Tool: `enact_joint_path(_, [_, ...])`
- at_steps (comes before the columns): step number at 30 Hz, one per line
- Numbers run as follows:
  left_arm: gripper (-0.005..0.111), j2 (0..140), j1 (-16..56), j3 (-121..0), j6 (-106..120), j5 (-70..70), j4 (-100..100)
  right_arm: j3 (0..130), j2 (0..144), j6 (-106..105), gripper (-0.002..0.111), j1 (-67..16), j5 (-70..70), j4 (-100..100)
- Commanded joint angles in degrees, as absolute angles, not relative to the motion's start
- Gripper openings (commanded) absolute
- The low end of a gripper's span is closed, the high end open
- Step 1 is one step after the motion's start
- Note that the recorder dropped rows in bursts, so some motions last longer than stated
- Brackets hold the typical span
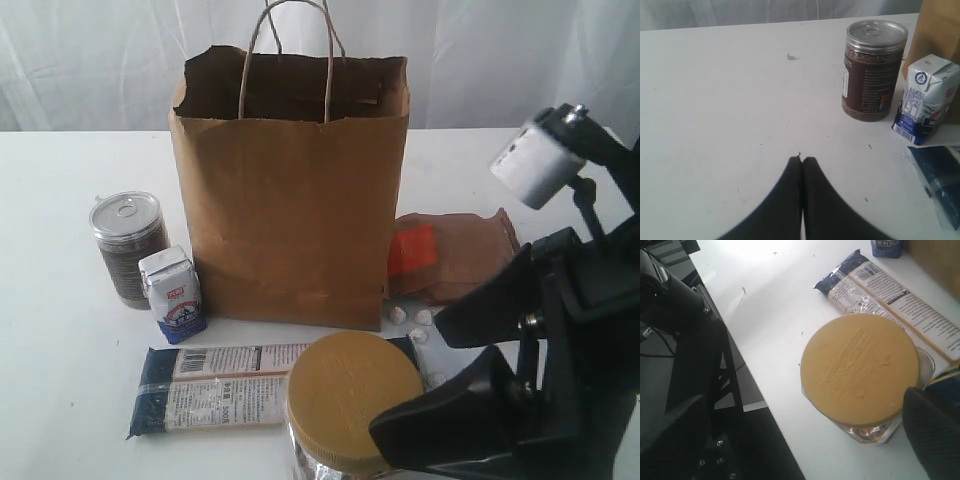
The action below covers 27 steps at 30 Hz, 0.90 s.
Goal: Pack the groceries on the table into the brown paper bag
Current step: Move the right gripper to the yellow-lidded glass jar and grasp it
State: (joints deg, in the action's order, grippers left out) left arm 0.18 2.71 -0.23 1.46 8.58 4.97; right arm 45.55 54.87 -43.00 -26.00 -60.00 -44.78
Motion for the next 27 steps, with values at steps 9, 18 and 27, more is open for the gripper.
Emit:
enact_joint_path(9, [0.0,0.0,2.97,0.0,1.48,8.61,5.5,45.19,54.89,-43.01,0.096,-26.2,-63.53,-38.64])
enact_joint_path(18, [0.0,0.0,2.97,0.0,1.48,8.61,5.5,51.61,54.89,-29.05,0.096,-36.47,-67.8,-18.53])
enact_joint_path(27, [0.0,0.0,2.97,0.0,1.48,8.61,5.5,60.58,59.9,-17.47,0.096,-50.67,-67.79,-7.15])
